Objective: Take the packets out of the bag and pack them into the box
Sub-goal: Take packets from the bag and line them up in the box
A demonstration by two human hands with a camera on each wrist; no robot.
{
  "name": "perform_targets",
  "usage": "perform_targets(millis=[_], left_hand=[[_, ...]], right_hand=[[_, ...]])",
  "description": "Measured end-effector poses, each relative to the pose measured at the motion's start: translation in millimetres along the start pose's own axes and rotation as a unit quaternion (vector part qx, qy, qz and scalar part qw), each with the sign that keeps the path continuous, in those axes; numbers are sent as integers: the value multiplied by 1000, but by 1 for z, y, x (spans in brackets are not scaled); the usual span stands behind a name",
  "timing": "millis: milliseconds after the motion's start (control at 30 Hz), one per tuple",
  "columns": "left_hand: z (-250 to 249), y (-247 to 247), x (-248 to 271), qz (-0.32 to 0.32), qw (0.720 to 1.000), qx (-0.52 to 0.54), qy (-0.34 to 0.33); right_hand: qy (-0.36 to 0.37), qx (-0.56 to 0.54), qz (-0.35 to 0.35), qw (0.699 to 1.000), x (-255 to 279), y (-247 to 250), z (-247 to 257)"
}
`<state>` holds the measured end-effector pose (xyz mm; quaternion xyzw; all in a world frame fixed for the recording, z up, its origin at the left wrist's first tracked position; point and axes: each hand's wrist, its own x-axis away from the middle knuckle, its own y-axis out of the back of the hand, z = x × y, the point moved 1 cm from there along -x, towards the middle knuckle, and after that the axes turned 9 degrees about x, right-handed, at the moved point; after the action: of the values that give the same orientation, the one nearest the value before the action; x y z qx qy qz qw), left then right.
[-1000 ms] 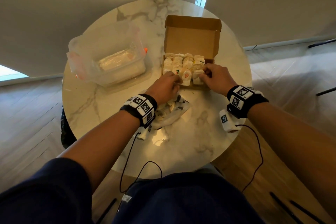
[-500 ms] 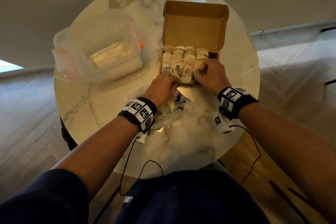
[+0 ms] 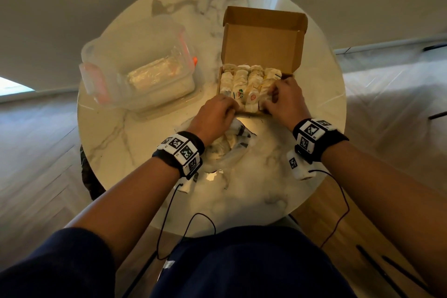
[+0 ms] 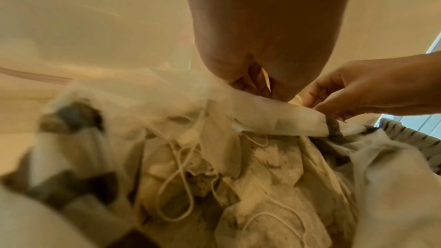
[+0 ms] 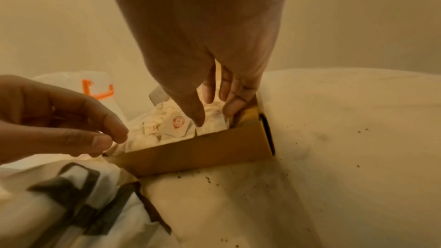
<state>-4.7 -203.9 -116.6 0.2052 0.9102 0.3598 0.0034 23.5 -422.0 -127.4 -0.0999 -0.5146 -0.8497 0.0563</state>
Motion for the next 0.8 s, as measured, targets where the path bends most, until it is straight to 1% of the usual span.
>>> perform_targets(millis=[100,167,233,300,433,533,600,633,733,800], left_hand=[[5,14,16,-25,1000,8,-15],[9,22,30,-38,999,5,-26],[13,30,46,-42,998,7,-36],[17,33,64,-31,999,0,-36],[29,26,94,22,999,-9,-22],[41,10,103,64,997,-37,35],[48,0,104,60,994,-54,77],[51,-4,104,56,993,-62,88],[54,-12,101,50,990,-77,103],[53,-15,100,35,990,-77,113]], right_hand=[[33,-1,-15,999,7,8,9],[79,-14,-16,997,14,9,19],[132,-26,5,991,24,6,31],[182,-28,30,983,38,-1,44],[250,-46,80,964,66,-16,68],[266,-45,125,955,80,-30,76],[262,-29,147,953,86,-37,76],[257,-17,154,954,88,-38,76],[238,8,165,957,92,-41,72],[230,11,164,959,92,-44,69]])
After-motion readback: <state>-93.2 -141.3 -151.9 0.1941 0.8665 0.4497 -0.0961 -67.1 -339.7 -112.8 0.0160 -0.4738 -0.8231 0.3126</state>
